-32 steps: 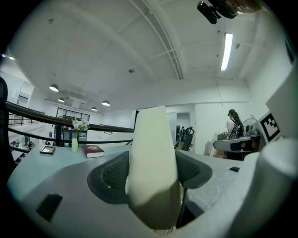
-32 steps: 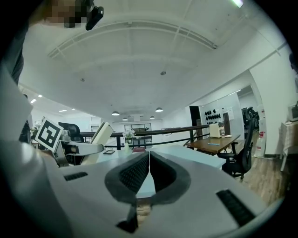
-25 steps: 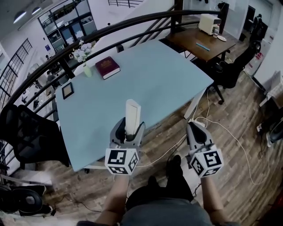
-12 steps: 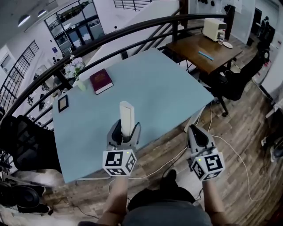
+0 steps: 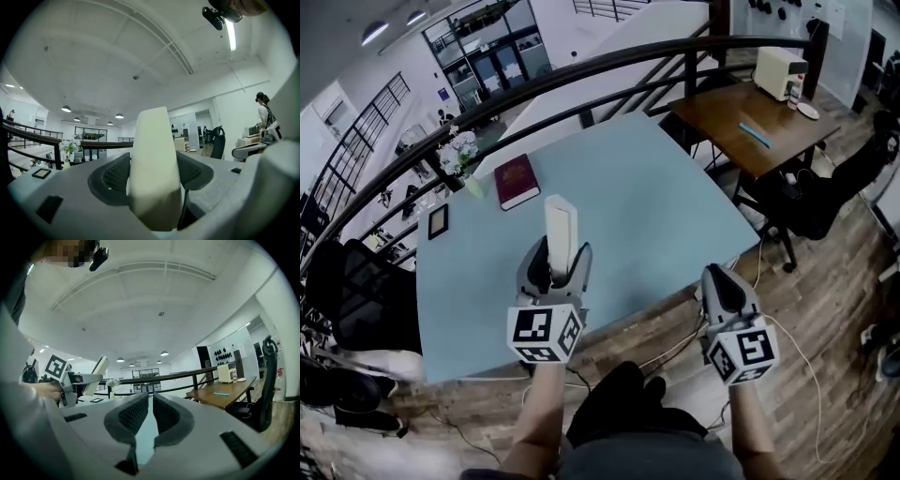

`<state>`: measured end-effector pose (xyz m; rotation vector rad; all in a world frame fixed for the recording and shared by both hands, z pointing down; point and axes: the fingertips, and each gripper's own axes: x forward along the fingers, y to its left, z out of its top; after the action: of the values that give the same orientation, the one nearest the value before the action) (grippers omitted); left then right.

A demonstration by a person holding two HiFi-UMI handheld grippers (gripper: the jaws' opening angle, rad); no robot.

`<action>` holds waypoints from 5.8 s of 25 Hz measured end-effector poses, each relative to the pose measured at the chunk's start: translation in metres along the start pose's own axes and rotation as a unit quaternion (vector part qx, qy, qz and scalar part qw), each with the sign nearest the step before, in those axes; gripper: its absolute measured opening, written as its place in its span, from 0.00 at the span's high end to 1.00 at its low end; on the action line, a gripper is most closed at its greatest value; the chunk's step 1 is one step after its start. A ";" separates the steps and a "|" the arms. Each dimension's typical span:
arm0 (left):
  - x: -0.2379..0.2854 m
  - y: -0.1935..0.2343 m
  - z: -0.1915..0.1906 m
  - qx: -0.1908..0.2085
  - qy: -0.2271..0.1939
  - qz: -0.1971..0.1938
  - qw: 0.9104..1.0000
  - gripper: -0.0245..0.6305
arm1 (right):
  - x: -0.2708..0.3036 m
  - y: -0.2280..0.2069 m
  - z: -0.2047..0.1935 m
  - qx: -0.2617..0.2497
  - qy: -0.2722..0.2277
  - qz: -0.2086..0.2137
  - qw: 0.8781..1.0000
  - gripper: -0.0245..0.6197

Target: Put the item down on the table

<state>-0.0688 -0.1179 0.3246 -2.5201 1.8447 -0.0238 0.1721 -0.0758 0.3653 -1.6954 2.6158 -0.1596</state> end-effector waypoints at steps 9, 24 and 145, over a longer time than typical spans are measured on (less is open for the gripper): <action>0.075 0.015 -0.003 0.015 0.005 0.001 1.000 0.51 | 0.068 -0.029 0.000 0.001 0.002 0.012 1.000 0.93; 0.196 0.056 -0.054 0.018 0.063 -0.022 0.998 0.51 | 0.159 -0.041 -0.003 0.012 0.021 0.006 1.000 0.93; 0.107 0.057 -0.048 -0.011 0.025 -0.021 0.999 0.95 | 0.141 -0.006 0.004 -0.022 0.001 0.010 1.000 0.97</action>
<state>-0.0920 -0.2378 0.3712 -2.5953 1.8199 -0.0696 0.1198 -0.2069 0.3672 -1.6832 2.6562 -0.1049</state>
